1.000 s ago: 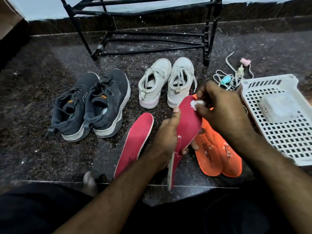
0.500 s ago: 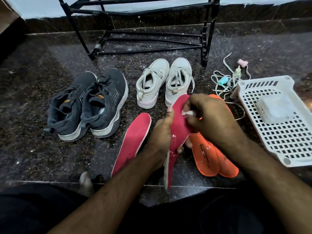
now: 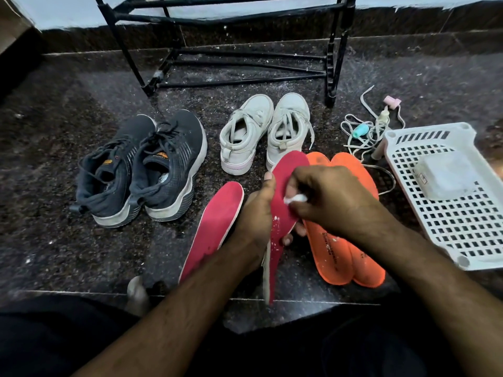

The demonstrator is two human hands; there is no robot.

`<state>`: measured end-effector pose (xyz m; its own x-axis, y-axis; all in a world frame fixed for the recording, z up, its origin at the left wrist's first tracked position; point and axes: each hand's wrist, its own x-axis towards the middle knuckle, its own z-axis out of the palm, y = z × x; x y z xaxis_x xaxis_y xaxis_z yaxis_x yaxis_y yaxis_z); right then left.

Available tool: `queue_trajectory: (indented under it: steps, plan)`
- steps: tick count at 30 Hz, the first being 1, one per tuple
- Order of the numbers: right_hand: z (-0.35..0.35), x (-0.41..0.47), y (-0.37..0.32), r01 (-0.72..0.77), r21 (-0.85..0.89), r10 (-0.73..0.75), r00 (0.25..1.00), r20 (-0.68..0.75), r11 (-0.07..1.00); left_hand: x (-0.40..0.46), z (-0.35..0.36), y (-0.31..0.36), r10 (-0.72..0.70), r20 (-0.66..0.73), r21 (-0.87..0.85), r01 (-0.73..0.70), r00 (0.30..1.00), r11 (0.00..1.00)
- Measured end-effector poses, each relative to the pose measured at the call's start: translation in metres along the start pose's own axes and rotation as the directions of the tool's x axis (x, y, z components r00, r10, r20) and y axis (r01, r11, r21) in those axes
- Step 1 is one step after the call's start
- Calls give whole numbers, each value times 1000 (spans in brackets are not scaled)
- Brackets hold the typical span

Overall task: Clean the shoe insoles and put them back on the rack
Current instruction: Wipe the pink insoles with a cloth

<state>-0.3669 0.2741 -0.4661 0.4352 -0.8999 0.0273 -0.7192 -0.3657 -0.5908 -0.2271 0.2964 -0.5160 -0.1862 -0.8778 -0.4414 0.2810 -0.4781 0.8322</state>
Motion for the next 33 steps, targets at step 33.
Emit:
queue_trajectory:
  steps: [33]
  plan:
    - [-5,-1,14,-118,4,118,988,-97,993,-1,0,4,15,38,12,-16,999,1000]
